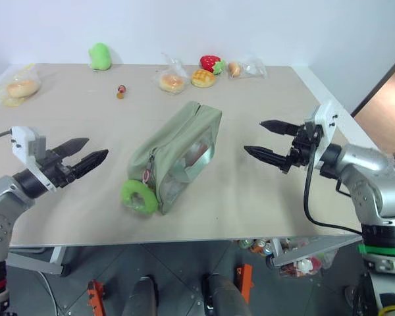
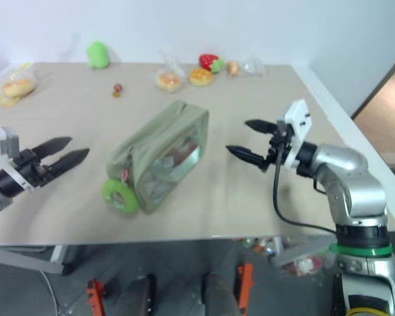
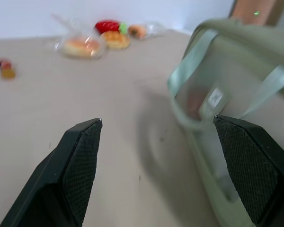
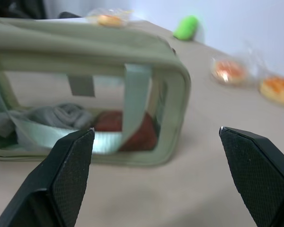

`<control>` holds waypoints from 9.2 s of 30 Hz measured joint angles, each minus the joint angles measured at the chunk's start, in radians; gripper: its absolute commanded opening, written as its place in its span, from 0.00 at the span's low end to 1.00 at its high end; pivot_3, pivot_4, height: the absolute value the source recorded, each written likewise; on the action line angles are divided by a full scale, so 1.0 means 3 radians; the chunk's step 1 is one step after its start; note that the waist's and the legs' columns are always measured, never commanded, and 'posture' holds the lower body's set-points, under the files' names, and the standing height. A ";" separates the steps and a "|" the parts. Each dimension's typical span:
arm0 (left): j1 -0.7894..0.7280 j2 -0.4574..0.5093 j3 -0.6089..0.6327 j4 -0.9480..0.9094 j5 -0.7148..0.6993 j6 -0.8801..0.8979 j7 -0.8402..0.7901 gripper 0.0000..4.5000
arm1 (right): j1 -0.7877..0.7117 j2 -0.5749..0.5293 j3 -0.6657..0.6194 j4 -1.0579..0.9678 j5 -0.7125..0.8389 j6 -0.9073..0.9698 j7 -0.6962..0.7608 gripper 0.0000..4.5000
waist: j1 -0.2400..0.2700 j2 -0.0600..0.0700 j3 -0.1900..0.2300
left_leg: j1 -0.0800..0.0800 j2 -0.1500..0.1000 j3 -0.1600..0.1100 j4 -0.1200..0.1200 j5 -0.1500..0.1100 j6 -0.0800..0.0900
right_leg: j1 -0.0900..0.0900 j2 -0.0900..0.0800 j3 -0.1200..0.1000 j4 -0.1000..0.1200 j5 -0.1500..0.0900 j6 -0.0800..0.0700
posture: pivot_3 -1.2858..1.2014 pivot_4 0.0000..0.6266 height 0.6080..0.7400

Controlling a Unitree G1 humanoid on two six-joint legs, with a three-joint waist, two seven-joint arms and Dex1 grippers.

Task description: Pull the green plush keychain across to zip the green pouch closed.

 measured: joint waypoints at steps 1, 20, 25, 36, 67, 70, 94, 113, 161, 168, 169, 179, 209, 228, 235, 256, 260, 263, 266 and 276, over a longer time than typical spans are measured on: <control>-0.0050 0.0052 0.0000 0.0002 -0.0034 0.0044 -0.0052 0.87 | -0.0093 -0.0030 0.0060 0.0020 -0.0035 -0.0042 0.0093 0.97 | -0.0001 0.0000 0.0000 | 0.0001 0.0001 0.0000 -0.0001 0.0000 0.0000 | 0.0001 0.0000 0.0000 0.0001 0.0000 0.0000 | 0.52 0.24 1.00; -0.0547 0.0349 -0.0279 -0.0174 -0.0427 0.0492 -0.0563 0.87 | -0.1799 0.0691 0.1353 0.1614 -0.1123 -0.1805 0.1587 0.97 | -0.0005 0.0013 0.0008 | 0.0005 0.0012 0.0000 -0.0005 -0.0007 -0.0012 | -0.0001 0.0015 0.0002 0.0018 -0.0014 0.0003 | 0.52 0.24 1.00; -0.0521 0.0332 -0.0231 -0.0198 -0.0442 0.0492 -0.0541 0.87 | -0.1908 0.0785 0.1362 0.1827 -0.1175 -0.1977 0.1645 0.78 | -0.0004 0.0013 0.0008 | 0.0009 0.0012 -0.0001 -0.0003 -0.0007 -0.0012 | -0.0001 0.0015 0.0002 0.0027 -0.0015 0.0001 | 0.52 0.24 1.00; -0.0455 0.0272 -0.0108 -0.0263 -0.0623 0.0518 -0.0477 0.87 | -0.1910 0.0931 0.1428 0.2165 -0.1244 -0.2165 0.1670 0.01 | -0.0006 0.0013 0.0008 | 0.0028 0.0015 -0.0004 -0.0001 -0.0007 -0.0012 | 0.0002 0.0020 0.0002 0.0061 -0.0029 -0.0012 | 0.52 0.24 1.00; -0.0389 0.0039 -0.0119 -0.0321 -0.0644 0.0505 -0.0342 0.87 | -0.2317 0.0625 0.1122 0.2255 -0.1607 -0.1179 0.1161 0.01 | -0.0012 0.0018 0.0011 | 0.0028 0.0017 -0.0002 -0.0005 -0.0006 -0.0014 | -0.0002 0.0024 0.0007 0.0063 -0.0031 -0.0017 | 0.52 0.24 1.00; -0.0391 0.0027 -0.0121 -0.0309 -0.0642 0.0504 -0.0342 0.87 | -0.2451 0.0756 0.1132 0.2185 -0.1739 -0.0800 0.0943 0.01 | -0.0024 0.0019 0.0012 | 0.0030 0.0021 -0.0002 -0.0005 -0.0006 -0.0014 | -0.0004 0.0030 0.0009 0.0068 -0.0031 -0.0018 | 0.52 0.24 1.00; -0.0239 0.0147 0.0205 -0.0388 -0.0783 0.0554 -0.0151 0.87 | -0.2048 0.1462 0.1075 0.1447 -0.1369 0.0764 0.0460 0.49 | -0.0009 0.0018 0.0011 | 0.0029 0.0029 -0.0009 -0.0002 -0.0006 -0.0014 | -0.0004 0.0040 0.0009 0.0076 -0.0034 -0.0025 | 0.52 0.24 1.00; -0.0058 0.0119 0.0158 0.0040 -0.0599 0.0491 -0.0200 0.87 | -0.1774 0.0319 0.0593 0.1575 -0.0837 0.0141 0.1204 0.59 | -0.0024 0.0019 0.0012 | 0.0035 0.0029 -0.0001 -0.0004 -0.0008 -0.0014 | -0.0004 0.0040 0.0013 0.0074 -0.0040 -0.0028 | 0.52 0.24 1.00; -0.0278 0.0064 -0.0185 0.0329 -0.0203 0.0368 -0.0198 0.87 | -0.1316 0.0478 0.0854 0.1887 -0.1306 -0.0478 0.0884 0.02 | -0.0012 0.0019 0.0012 | 0.0036 0.0029 0.0000 -0.0002 -0.0008 -0.0014 | 0.0000 0.0044 0.0021 0.0074 -0.0038 -0.0025 | 0.52 0.24 1.00; -0.0250 -0.0033 -0.0506 0.0586 0.0276 0.0057 -0.0225 0.87 | -0.1307 0.0481 0.0854 0.1883 -0.1308 -0.0467 0.0838 0.02 | -0.0010 0.0019 0.0012 | 0.0036 0.0029 0.0000 -0.0002 -0.0008 -0.0014 | 0.0000 0.0045 0.0021 0.0074 -0.0038 -0.0025 | 0.52 0.24 1.00; -0.0259 -0.0053 -0.0518 0.0648 0.0322 0.0010 -0.0227 0.87 | -0.1303 0.0480 0.0854 0.1880 -0.1308 -0.0465 0.0834 0.02 | -0.0010 0.0019 0.0012 | 0.0035 0.0029 0.0000 -0.0002 -0.0008 -0.0014 | 0.0000 0.0045 0.0021 0.0074 -0.0038 -0.0025 | 0.52 0.24 1.00; -0.0384 -0.0103 -0.0647 0.0878 0.0658 -0.0227 -0.0354 0.87 | -0.1277 0.0480 0.0854 0.1858 -0.1306 -0.0447 0.0813 0.02 | -0.0010 0.0019 0.0012 | 0.0036 0.0029 0.0000 -0.0002 -0.0008 -0.0014 | 0.0000 0.0045 0.0022 0.0075 -0.0037 -0.0024 | 0.52 0.24 1.00; -0.0827 -0.0407 -0.0765 0.1215 0.1033 -0.0523 -0.0186 0.15 | -0.1254 0.0479 0.0854 0.1815 -0.1303 -0.0439 0.0755 0.00 | -0.0009 0.0019 0.0012 | 0.0036 0.0029 0.0000 -0.0001 -0.0007 -0.0014 | 0.0001 0.0045 0.0024 0.0076 -0.0034 -0.0020 | 0.52 0.24 1.00; -0.0849 -0.0462 -0.0750 0.1231 0.1074 -0.0633 -0.0027 0.09 | -0.1241 0.0478 0.0852 0.1763 -0.1305 -0.0416 0.0753 0.00 | -0.0010 0.0019 0.0012 | 0.0037 0.0029 0.0000 -0.0001 -0.0007 -0.0014 | 0.0001 0.0045 0.0023 0.0076 -0.0033 -0.0020 | 0.52 0.24 1.00; -0.1341 -0.0543 -0.0554 0.1490 0.1242 -0.1224 0.0437 0.09 | -0.1242 0.0484 0.0852 0.1771 -0.1309 -0.0449 0.0755 0.00 | -0.0009 0.0018 0.0012 | 0.0038 0.0029 0.0001 0.0000 -0.0007 -0.0014 | 0.0002 0.0046 0.0025 0.0076 -0.0026 -0.0012 | 0.52 0.24 1.00; -0.1794 -0.0518 -0.0690 0.1840 0.1436 -0.1749 0.0210 0.36 | -0.1183 0.0445 0.0849 0.1621 -0.1299 -0.0340 0.0729 0.00 | -0.0010 0.0019 0.0012 | 0.0039 0.0030 0.0004 -0.0001 -0.0007 -0.0014 | 0.0001 0.0051 0.0032 0.0076 -0.0021 -0.0003 | 0.52 0.24 1.00; -0.1704 -0.0418 -0.0602 0.2012 0.1437 -0.1765 0.0138 0.66 | -0.1183 0.0450 0.0849 0.1621 -0.1300 -0.0341 0.0705 0.00 | -0.0008 0.0019 0.0012 | 0.0039 0.0030 0.0004 0.0000 -0.0007 -0.0014 | 0.0001 0.0051 0.0032 0.0076 -0.0024 -0.0008 | 0.52 0.24 1.00; -0.1507 -0.0389 -0.0673 0.2068 0.1527 -0.1846 -0.0006 0.88 | -0.1184 0.0455 0.0849 0.1625 -0.1300 -0.0342 0.0697 0.00 | -0.0008 0.0019 0.0012 | 0.0040 0.0030 0.0004 0.0000 -0.0007 -0.0014 | 0.0001 0.0051 0.0032 0.0077 -0.0024 -0.0009 | 0.52 0.24 1.00; -0.1279 -0.0371 -0.0855 0.2075 0.1660 -0.2013 -0.0255 0.88 | -0.1183 0.0455 0.0849 0.1627 -0.1300 -0.0342 0.0696 0.00 | -0.0008 0.0019 0.0012 | 0.0039 0.0030 0.0004 0.0000 -0.0007 -0.0014 | 0.0001 0.0051 0.0032 0.0077 -0.0028 -0.0016 | 0.52 0.24 1.00; -0.1396 -0.0314 -0.1007 0.2684 0.1975 -0.2486 -0.0344 0.88 | -0.1183 0.0446 0.0849 0.1625 -0.1301 -0.0341 0.0698 0.00 | -0.0003 0.0019 0.0012 | 0.0038 0.0030 0.0005 0.0001 -0.0006 -0.0014 | 0.0000 0.0051 0.0032 0.0077 -0.0028 -0.0018 | 0.52 0.24 1.00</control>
